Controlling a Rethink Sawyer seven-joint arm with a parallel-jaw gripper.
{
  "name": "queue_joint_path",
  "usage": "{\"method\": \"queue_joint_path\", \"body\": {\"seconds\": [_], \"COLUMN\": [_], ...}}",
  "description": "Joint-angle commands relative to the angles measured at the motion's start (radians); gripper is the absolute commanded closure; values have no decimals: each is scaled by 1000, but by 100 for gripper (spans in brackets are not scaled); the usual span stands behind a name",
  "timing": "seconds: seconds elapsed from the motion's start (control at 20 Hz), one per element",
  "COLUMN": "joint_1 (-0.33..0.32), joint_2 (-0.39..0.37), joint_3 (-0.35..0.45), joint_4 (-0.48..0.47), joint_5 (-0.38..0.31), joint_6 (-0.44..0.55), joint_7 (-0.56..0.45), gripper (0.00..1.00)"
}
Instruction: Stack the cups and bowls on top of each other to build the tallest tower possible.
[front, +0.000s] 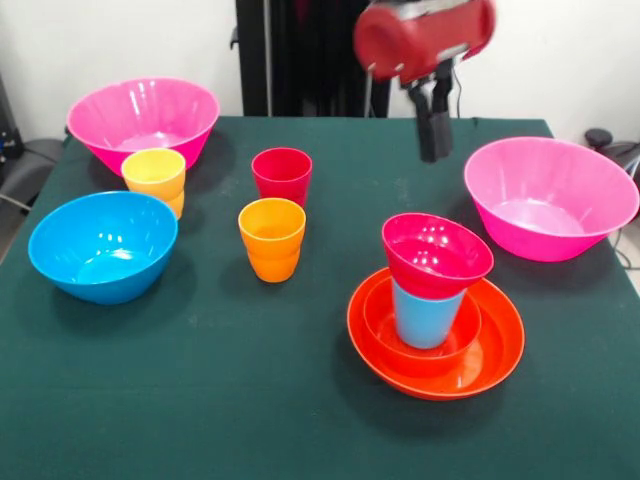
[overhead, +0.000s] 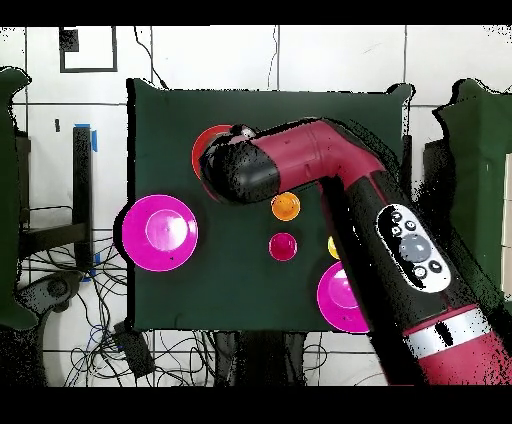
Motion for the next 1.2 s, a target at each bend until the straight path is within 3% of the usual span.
{"method": "queue_joint_path", "body": {"seconds": [0.05, 0.35, 0.45, 0.6, 1.2], "joint_1": [63, 60, 82, 111, 272], "joint_2": [-71, -82, -78, -72, -18], "joint_3": [-180, -204, -241, -285, -425], "joint_4": [63, 127, 128, 129, 18], "joint_5": [22, 2, -42, -94, -53], "joint_6": [86, -48, 5, -12, 92], "joint_7": [226, 223, 199, 214, 296], "gripper": [100, 100, 100, 100, 100]}}
